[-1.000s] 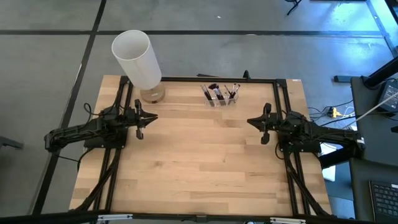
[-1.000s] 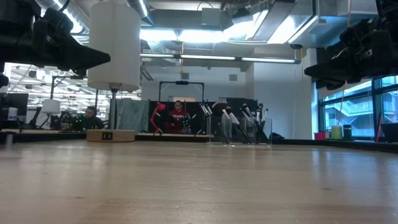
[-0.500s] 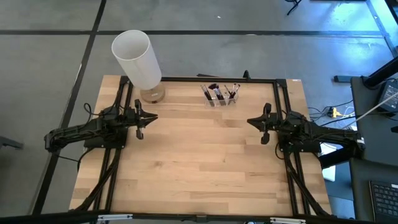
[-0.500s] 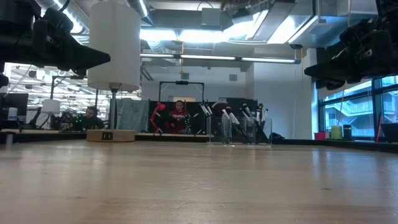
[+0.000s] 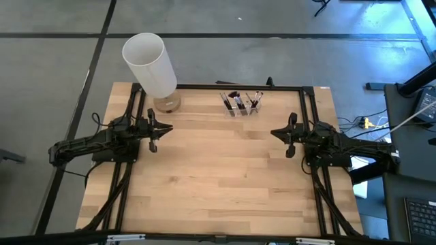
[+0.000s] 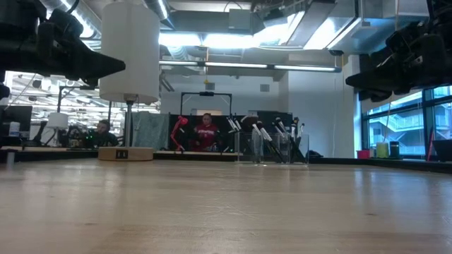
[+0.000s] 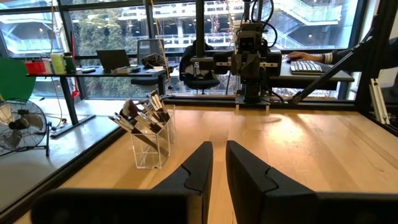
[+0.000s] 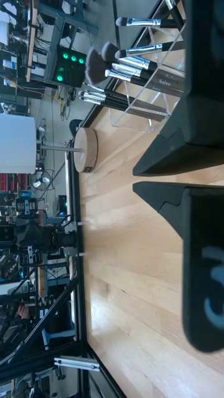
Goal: Put items in baskets/containers
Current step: Return to Home Position
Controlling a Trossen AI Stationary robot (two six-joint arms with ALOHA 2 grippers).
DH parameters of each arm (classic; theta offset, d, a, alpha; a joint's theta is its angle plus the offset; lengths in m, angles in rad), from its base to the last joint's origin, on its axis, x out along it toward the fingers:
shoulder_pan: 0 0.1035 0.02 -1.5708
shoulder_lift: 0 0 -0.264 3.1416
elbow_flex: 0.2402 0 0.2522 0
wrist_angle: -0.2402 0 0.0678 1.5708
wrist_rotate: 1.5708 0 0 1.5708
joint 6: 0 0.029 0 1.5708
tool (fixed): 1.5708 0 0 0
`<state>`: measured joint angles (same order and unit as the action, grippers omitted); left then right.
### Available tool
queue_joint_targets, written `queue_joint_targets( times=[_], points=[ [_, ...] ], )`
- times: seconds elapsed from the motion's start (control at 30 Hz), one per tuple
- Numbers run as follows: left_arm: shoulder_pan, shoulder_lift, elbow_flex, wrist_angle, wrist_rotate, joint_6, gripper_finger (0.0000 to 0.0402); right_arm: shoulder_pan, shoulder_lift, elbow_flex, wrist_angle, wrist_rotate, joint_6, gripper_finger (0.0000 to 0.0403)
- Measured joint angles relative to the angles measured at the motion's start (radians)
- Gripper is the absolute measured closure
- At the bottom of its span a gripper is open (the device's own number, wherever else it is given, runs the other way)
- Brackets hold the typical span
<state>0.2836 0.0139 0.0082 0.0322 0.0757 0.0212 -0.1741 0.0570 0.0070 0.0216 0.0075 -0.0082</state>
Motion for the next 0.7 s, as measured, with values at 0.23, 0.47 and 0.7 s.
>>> queue_joint_targets(
  times=[0.23, 0.47, 0.7],
  points=[
    [0.000, 0.000, 0.000, 0.000, 0.000, 0.000, 0.0359, 0.000, 0.000, 0.000, 0.000, 0.000, 0.000, 0.0375],
    [0.000, 0.000, 0.000, 0.000, 0.000, 0.000, 0.0360, 0.000, 0.000, 0.000, 0.000, 0.000, 0.000, 0.0375],
    [0.000, 0.000, 0.000, 0.000, 0.000, 0.000, 0.0360, 0.000, 0.000, 0.000, 0.000, 0.000, 0.000, 0.0375]
  ],
)
